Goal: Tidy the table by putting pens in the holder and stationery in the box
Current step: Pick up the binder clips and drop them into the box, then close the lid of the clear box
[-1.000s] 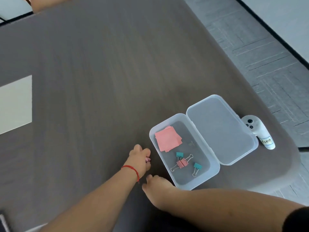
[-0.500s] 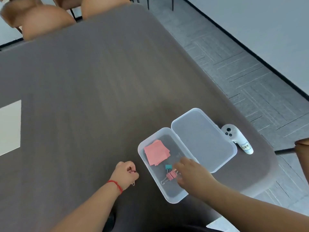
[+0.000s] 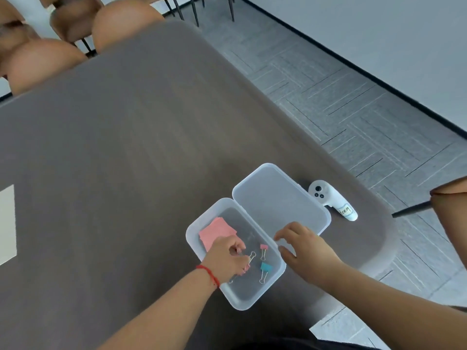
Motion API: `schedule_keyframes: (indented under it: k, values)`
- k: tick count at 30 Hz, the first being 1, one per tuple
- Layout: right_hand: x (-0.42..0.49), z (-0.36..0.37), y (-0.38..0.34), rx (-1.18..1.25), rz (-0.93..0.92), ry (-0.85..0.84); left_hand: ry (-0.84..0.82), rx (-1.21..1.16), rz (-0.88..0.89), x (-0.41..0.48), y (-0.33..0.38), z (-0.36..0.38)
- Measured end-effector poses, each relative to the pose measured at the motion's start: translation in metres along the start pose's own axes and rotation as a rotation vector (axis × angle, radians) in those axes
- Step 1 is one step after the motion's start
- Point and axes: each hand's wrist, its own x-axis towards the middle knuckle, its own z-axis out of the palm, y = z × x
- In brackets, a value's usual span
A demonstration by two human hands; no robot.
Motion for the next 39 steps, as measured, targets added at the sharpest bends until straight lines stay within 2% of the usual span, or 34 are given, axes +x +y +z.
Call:
schedule_keyframes:
  k: [3,11,15,19,23,26,28,31,33,35,37,39]
  values:
    - [-0.004,-0.002,0.003,0.014,-0.01,-0.031,-0.001,0.049,-0.088,0.011,-0.004,0.013]
    - [-0.006,-0.022,0.007,0.08,-0.008,-0.049,0.201,-0.302,-0.252,-0.003,0.007,-0.022]
    - [0.002,-0.075,-0.015,0.169,-0.058,0.062,0.34,-0.278,-0.216,-0.025,0.018,-0.04]
    - [0.0,-0.144,-0.054,0.218,-0.188,0.227,0.423,-0.336,-0.193,-0.05,0.022,-0.057]
    - [-0.014,-0.207,-0.11,0.346,-0.36,0.278,0.531,-0.41,-0.2,-0.075,0.015,-0.079]
    - [-0.005,-0.235,-0.131,0.379,-0.4,0.311,0.565,-0.408,-0.211,-0.088,0.005,-0.088]
    - [0.029,-0.226,-0.118,0.288,-0.301,0.279,0.533,-0.451,-0.248,-0.09,0.001,-0.088]
    - [0.096,-0.157,-0.065,0.108,0.053,-0.003,0.315,-0.678,-0.374,-0.09,0.002,-0.071]
    - [0.119,-0.1,-0.031,0.022,0.211,-0.14,0.187,-0.767,-0.449,-0.088,0.004,-0.052]
    - [0.125,-0.063,-0.013,0.033,0.311,-0.131,0.159,-0.807,-0.484,-0.085,0.004,-0.038]
    - [0.125,-0.048,-0.007,0.068,0.355,-0.053,0.157,-0.813,-0.498,-0.081,0.005,-0.033]
    - [0.124,-0.047,-0.009,-0.007,0.366,0.046,0.142,-0.796,-0.528,-0.078,0.005,-0.033]
